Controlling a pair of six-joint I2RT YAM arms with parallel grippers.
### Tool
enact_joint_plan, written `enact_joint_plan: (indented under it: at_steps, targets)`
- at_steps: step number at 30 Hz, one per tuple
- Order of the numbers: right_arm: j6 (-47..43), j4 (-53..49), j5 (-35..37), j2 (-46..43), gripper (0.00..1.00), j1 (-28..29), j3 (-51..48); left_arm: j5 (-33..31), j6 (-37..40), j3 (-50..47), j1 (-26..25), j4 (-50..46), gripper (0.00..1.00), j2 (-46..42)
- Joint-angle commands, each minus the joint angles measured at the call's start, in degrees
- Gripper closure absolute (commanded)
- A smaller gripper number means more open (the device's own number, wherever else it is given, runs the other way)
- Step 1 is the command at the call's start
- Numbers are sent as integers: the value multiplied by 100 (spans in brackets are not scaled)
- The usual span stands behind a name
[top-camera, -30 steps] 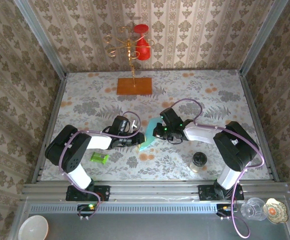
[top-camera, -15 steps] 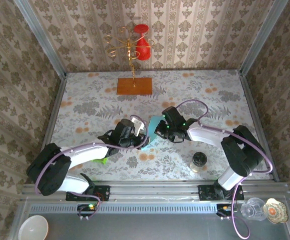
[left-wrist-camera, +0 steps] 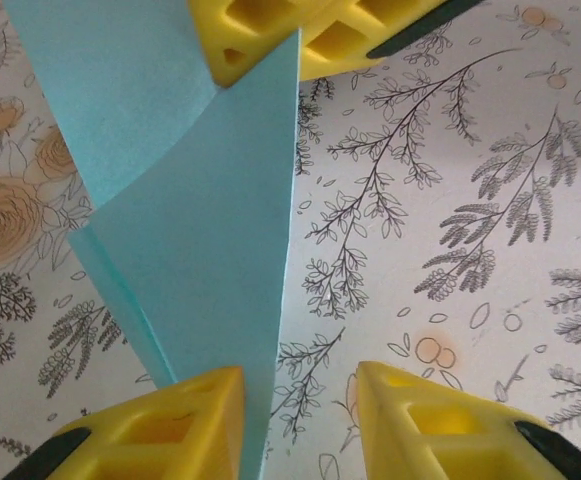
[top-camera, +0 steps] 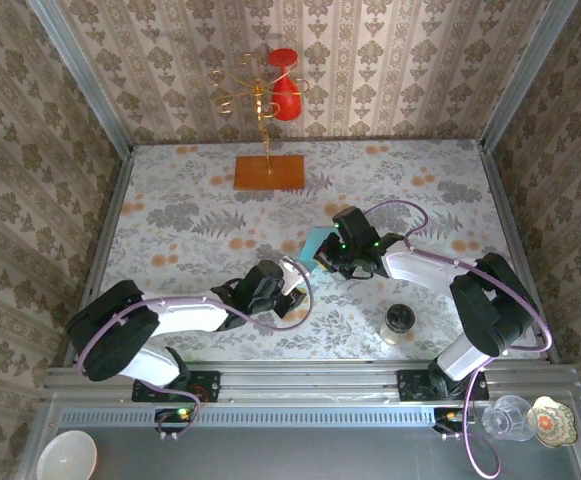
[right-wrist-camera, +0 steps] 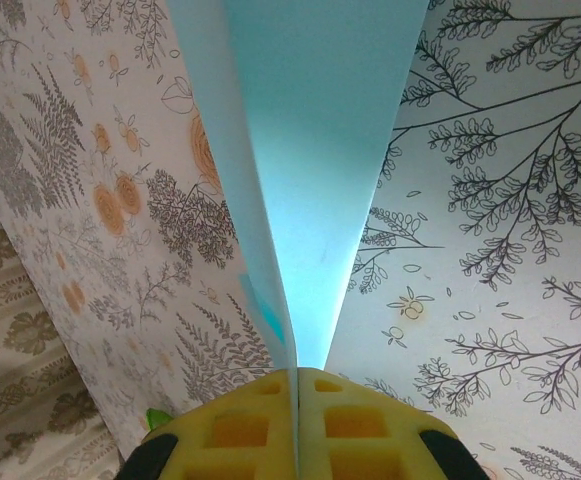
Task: Fold a paper plane with a square sheet of paper (pick it up from the middle)
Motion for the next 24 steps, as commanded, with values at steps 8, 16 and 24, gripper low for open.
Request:
enact_joint_plan:
  at_steps: [8,16,24]
  targets:
    - [193,-152,-203,-206,100,-102,-90,-839,519,-271,-126,791,72,247]
    - [150,-203,-283,-171,98,-125,-116,-764,520,-342,-149,884,86,261]
    - [2,-342,-281,-188,73,-148,-144,-461,407,-309,-143,944,92,502]
